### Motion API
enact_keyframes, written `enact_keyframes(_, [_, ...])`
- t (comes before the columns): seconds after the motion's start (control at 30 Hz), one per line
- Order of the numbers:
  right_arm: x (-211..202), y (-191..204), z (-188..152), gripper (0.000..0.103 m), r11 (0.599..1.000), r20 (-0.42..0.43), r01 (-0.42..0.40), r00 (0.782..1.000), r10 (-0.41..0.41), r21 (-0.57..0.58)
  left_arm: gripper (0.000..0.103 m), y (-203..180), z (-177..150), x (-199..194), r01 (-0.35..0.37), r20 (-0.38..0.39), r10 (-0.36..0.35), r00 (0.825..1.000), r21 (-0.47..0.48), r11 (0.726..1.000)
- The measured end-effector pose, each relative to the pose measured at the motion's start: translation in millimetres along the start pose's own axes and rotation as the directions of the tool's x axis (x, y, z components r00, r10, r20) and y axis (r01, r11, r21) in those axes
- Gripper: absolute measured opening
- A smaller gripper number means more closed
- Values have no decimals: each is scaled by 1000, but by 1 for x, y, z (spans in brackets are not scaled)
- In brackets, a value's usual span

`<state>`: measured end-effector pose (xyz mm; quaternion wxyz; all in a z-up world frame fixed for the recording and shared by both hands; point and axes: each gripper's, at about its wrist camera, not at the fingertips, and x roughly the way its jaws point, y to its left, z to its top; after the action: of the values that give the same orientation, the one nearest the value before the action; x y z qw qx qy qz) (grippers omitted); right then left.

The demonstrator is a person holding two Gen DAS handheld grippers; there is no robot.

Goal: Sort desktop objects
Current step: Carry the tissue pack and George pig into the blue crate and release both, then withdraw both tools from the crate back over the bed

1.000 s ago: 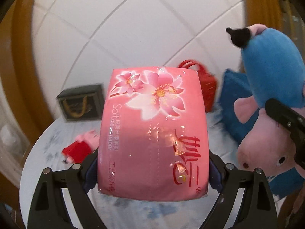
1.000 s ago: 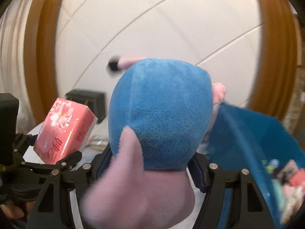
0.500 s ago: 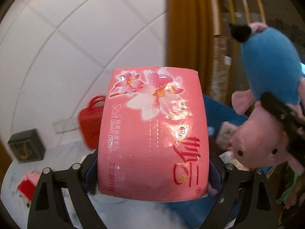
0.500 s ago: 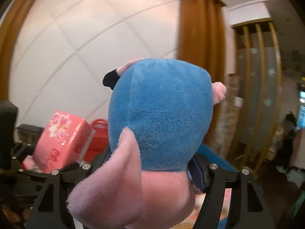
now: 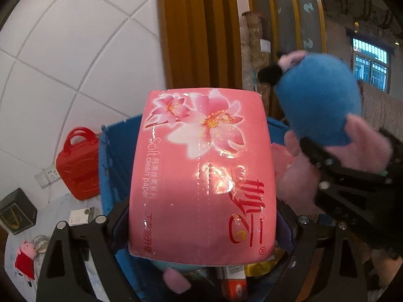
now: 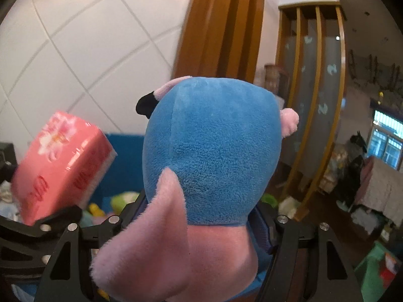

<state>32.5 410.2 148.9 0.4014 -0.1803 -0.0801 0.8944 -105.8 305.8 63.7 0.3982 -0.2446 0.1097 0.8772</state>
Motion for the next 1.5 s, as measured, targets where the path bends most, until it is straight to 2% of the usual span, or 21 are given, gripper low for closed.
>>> enact_keyframes(0.1, [22, -7, -14, 72, 1000, -77, -23, 997, 23, -1, 92, 0, -6, 10, -4, -25, 3, 1000, -16, 1000])
enact_keyframes(0.23, [40, -21, -18, 76, 997, -116, -63, 991, 68, 47, 98, -8, -5, 10, -16, -38, 14, 999, -36, 999])
enact_keyframes(0.27, [43, -26, -19, 80, 997, -119, -62, 991, 68, 50, 100, -6, -4, 14, -14, -37, 13, 999, -40, 999])
enact_keyframes(0.37, [54, -28, -20, 100, 997, -136, -69, 988, 73, 29, 101, -6, -3, 11, -20, -26, 19, 999, -49, 999])
enact_keyframes(0.4, [56, -30, -22, 103, 997, -136, -74, 988, 76, 23, 101, -8, -3, 8, -23, -24, 22, 999, -53, 998])
enact_keyframes(0.6, [49, -36, -19, 103, 997, -102, -72, 992, 75, 34, 101, -4, -2, -6, -33, -3, 33, 999, -48, 998])
enact_keyframes(0.83, [0, -24, -9, 103, 993, -17, -103, 994, 104, 59, 101, 22, -15, -30, -39, -17, 38, 999, -84, 996])
enact_keyframes(0.93, [-21, -9, -4, 103, 987, 24, -148, 989, 147, 60, 101, 40, -23, -44, -63, -5, 63, 998, -109, 992])
enact_keyframes(1.07, [-43, 23, 3, 103, 976, 75, -217, 974, 214, 31, 101, 72, -36, -66, -127, 11, 130, 991, -145, 981])
enact_keyframes(1.3, [-72, 100, 19, 103, 934, 130, -357, 925, 357, -26, 101, 143, -68, -94, -232, 1, 238, 971, -210, 950])
enact_keyframes(1.5, [-86, 177, 28, 103, 887, 116, -454, 880, 461, -80, 101, 217, -101, -110, -320, -54, 318, 947, -269, 908])
